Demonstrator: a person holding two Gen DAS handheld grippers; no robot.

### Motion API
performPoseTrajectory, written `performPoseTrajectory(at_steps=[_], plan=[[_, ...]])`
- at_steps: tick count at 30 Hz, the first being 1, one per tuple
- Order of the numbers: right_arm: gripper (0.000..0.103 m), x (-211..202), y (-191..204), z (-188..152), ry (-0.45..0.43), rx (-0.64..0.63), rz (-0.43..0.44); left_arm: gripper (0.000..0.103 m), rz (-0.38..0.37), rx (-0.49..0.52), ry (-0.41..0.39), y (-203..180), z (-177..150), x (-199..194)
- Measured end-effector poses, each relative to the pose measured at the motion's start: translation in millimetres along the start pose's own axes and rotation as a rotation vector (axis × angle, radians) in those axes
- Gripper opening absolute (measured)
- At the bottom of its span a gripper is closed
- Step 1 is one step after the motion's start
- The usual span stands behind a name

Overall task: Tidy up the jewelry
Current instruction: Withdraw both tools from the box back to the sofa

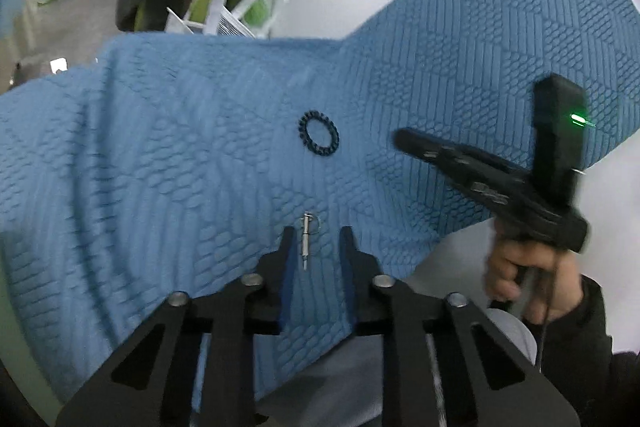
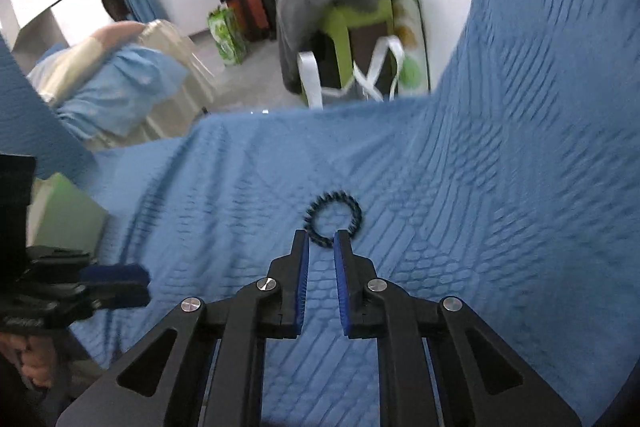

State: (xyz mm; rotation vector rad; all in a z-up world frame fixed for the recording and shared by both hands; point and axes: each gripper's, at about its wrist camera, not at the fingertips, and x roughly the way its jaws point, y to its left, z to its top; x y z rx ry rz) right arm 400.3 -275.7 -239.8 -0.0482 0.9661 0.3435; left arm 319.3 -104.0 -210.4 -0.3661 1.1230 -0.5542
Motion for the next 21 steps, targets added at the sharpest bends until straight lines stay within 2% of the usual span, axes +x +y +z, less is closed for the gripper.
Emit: performPoseTrajectory(at_steps=[4, 9, 15, 18, 21], plan=[[0.011, 38.5, -12.8, 3.3, 0.051, -0.023, -0.019, 0.016, -0.014, -0.02, 0.044, -0.3, 2.0, 22.8], [0.011, 58.9, -25.5, 6.2, 0.062, -0.041, -0.044, 0.016, -0.012, -0.021, 0.084, 1.7, 3.5, 41.3], [0.011, 67.4, -18.9, 3.4, 0.04, -0.108, -0.044, 0.016, 0.026, 0.061, 0.104, -9.1, 3.5, 53.0], [0.011, 72.0, -14.3, 0.9, 0.047, -0.133, -0.05, 0.016, 0.072, 0.121, 0.11, -17.5, 1.1, 59.4], [0.007, 73.8, -9.0, -1.3, 0.048, -0.166, -0.082, 0.016, 0.088, 0.117, 0.128, -17.3, 0.1, 63.0]])
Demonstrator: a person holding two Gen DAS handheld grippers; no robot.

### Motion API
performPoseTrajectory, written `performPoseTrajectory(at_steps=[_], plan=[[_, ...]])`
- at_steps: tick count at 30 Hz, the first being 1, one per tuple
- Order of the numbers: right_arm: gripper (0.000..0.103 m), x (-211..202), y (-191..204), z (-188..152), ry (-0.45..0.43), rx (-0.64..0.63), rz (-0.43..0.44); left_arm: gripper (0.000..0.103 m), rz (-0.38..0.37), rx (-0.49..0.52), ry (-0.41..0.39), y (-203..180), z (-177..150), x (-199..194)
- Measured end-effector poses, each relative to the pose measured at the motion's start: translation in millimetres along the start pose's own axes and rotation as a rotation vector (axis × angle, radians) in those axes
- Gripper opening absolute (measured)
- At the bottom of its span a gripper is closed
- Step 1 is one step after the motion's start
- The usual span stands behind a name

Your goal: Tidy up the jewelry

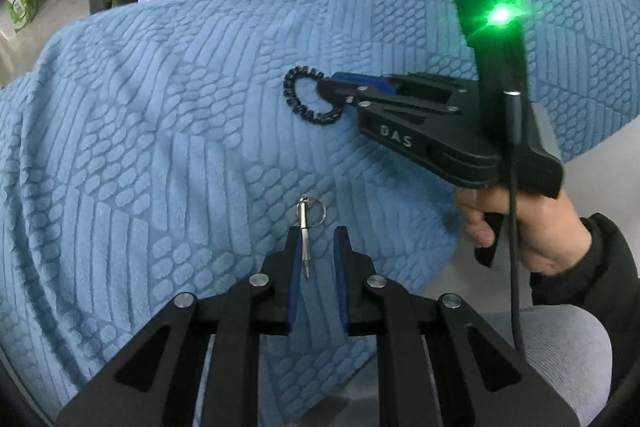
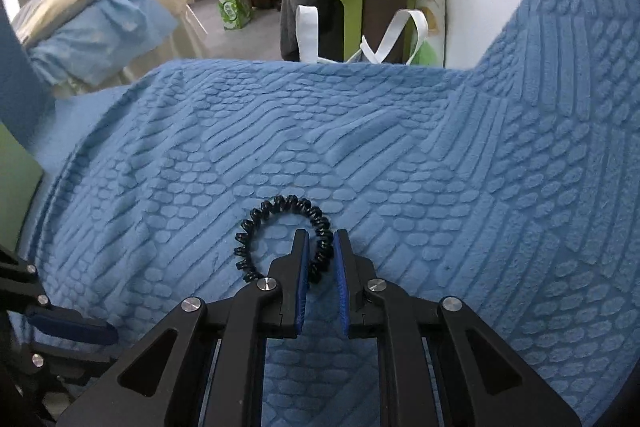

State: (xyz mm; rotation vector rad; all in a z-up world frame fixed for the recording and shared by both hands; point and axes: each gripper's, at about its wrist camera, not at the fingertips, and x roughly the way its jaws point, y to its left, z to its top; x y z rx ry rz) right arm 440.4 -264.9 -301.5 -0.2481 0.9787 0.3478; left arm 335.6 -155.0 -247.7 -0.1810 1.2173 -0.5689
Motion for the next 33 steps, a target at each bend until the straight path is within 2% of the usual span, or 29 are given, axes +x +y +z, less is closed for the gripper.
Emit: performPoseTrajectory(at_steps=[5, 11, 18, 21, 25, 30, 33], plan=[[0.006, -15.6, -5.8, -2.2, -0.02, 0.049, -0.007, 0.016, 0.006, 0.015, 0.003, 1.1, -0.6, 4.5], [0.006, -42.7, -17.6, -12.6, -0.05, 0.13, -0.004, 0.016, 0.081, 0.099, 0.011, -8.6, 2.0, 17.3], [0.007, -71.9, -20.0, -25.2, -0.059, 0.183, -0.052, 0.015, 0.17, 0.185, 0.031, -21.4, 5.6, 27.2], [0.007, -84.8, -21.8, -29.7, -0.07, 0.215, -0.05, 0.004, 0.232, 0.207, 0.019, -24.6, 3.5, 28.5], [0.007, -100.3, -20.2, -35.8, -0.082, 0.242, -0.061, 0.004, 0.27, 0.226, 0.006, -28.6, 1.0, 30.0], [0.007, -112.4, -14.3, -39.4, -0.079, 0.266, -0.058, 0.004, 0.221, 0.156, 0.0, -20.2, -1.2, 19.8], [0.007, -120.8, -5.9, -36.3, -0.089, 0.266, -0.05, 0.004, 0.192, 0.114, -0.038, -17.3, 0.9, 3.3]])
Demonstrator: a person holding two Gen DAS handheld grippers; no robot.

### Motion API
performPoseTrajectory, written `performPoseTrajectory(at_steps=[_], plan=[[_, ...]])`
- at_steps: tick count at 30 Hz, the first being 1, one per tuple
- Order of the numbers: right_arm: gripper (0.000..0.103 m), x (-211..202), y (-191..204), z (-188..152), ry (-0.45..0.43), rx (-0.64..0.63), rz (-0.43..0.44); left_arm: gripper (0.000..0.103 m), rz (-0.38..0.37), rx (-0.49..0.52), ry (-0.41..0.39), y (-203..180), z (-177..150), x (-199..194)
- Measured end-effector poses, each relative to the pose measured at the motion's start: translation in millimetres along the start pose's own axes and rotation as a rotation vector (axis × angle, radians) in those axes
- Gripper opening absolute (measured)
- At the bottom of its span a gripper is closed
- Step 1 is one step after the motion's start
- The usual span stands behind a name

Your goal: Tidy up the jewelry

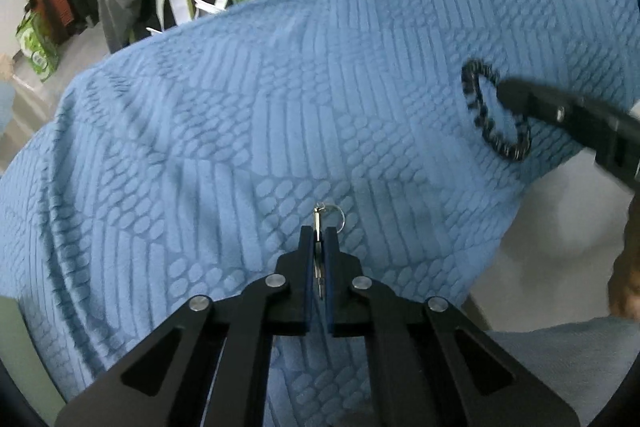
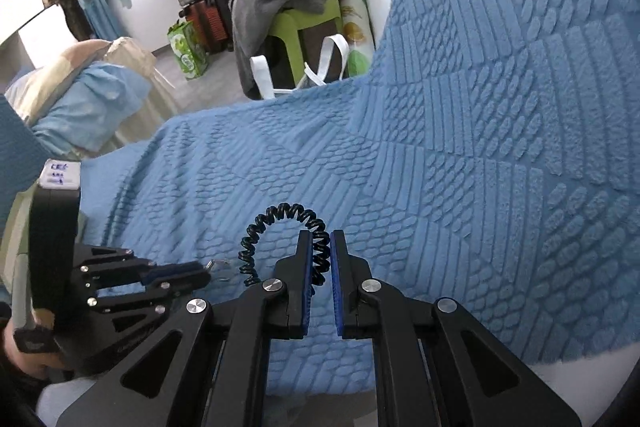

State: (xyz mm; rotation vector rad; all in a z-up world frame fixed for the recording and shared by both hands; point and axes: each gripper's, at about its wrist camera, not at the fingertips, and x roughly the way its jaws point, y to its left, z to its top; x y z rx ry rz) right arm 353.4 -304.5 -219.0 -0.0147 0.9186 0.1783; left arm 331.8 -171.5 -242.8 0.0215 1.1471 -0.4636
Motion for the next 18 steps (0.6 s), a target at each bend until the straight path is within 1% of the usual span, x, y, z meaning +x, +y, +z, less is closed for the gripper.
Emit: performPoseTrajectory(at_steps=[3, 6, 9, 13, 18], plan=[[0.007, -10.2, 12.0, 3.3, -0.013, -0.012, 0.004, 0.004, -0.03, -0.03, -0.03, 4.8, 5.5, -18.6], [0.007, -20.5, 23.7, 7.6, -0.028, -0.017, 0.008, 0.004, -0.044, -0.047, -0.062, 11.2, 9.2, -40.2], [0.007, -30.1, 38.8, 14.2, -0.044, -0.029, 0.023, 0.004, -0.021, -0.056, -0.099, 19.7, 9.3, -62.1], [0.007, -35.8, 62.7, 21.9, -0.053, -0.063, 0.04, 0.004, -0.014, -0.093, -0.138, 34.1, 7.4, -91.1], [0.007, -44.9, 103.2, 36.3, -0.079, -0.105, 0.086, 0.004, 0.006, -0.128, -0.199, 49.2, 1.9, -133.7]])
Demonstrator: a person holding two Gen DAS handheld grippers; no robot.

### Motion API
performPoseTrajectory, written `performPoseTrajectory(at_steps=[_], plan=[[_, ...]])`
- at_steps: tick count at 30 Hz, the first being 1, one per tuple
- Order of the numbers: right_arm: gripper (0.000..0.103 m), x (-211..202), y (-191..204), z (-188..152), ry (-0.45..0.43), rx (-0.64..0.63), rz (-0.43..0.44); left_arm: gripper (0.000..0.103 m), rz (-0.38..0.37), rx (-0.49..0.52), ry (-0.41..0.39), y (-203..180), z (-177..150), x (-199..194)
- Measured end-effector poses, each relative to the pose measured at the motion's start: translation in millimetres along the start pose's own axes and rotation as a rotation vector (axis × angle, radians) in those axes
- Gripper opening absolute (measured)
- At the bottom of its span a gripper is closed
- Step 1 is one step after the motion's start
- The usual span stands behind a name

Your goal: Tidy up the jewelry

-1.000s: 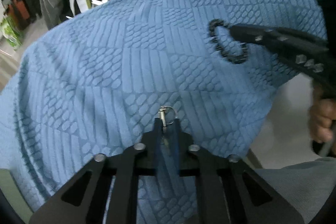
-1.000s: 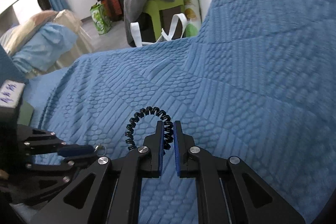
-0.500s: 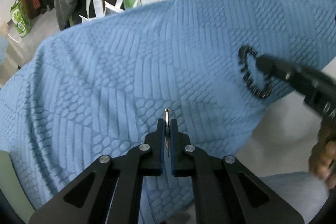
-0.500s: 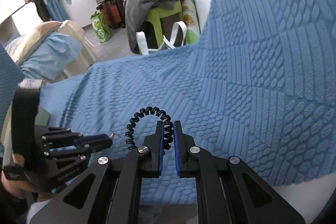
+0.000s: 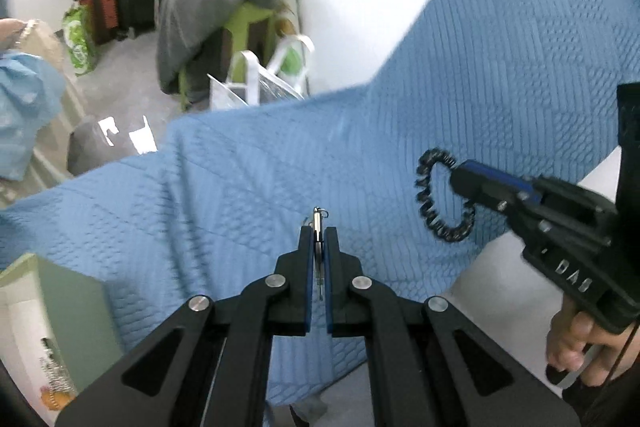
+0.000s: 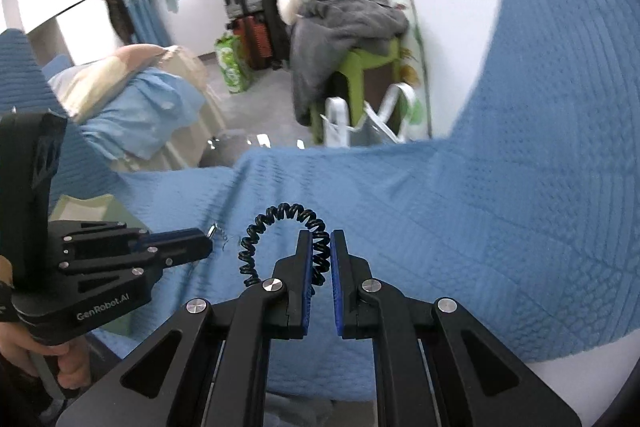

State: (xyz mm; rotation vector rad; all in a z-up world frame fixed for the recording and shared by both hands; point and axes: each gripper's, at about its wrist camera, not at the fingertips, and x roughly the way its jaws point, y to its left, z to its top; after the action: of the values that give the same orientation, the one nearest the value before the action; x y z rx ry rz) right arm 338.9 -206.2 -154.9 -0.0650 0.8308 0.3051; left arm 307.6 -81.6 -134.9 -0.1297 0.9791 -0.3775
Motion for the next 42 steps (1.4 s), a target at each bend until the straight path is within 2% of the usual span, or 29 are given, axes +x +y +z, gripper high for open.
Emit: performPoseTrajectory(at_steps=[4, 10, 13, 18, 23, 25, 28, 34, 42], plan=[[0.007, -5.8, 35.5, 15.0, -0.03, -0.038, 0.037, 0.004, 0.021, -0.03, -0.045, 19.9, 5.0, -41.0], [0.007, -14.0, 94.6, 28.6, -0.053, -0.102, 0.108, 0.004, 0.102, -0.036, -0.119, 55.7, -0.4, -112.2], [0.007, -16.2, 126.6, 27.4, -0.046, -0.139, 0.151, 0.004, 0.138, -0.041, -0.146, 72.1, -8.6, -136.7], [0.007, -11.9, 177.7, 19.5, -0.013, -0.204, 0.209, 0.004, 0.149, -0.09, -0.176, 100.8, -25.9, -161.8], [0.007, 1.6, 223.3, 6.4, 0.037, -0.258, 0.247, 0.004, 0.158, -0.156, -0.171, 134.6, -45.3, -167.9], [0.007, 8.8, 241.4, -0.7, 0.048, -0.315, 0.215, 0.004, 0.157, -0.186, -0.159, 148.1, -57.0, -166.1], [0.007, 21.9, 256.5, -9.9, 0.103, -0.325, 0.249, 0.004, 0.165, -0.222, -0.142, 164.7, -71.9, -163.3], [0.007, 45.6, 277.2, -26.0, 0.176, -0.339, 0.248, 0.004, 0.177, -0.281, -0.09, 192.6, -101.6, -149.3], [0.008, 63.8, 286.1, -48.3, 0.26, -0.342, 0.245, 0.004, 0.164, -0.344, -0.046, 207.5, -128.1, -137.4]])
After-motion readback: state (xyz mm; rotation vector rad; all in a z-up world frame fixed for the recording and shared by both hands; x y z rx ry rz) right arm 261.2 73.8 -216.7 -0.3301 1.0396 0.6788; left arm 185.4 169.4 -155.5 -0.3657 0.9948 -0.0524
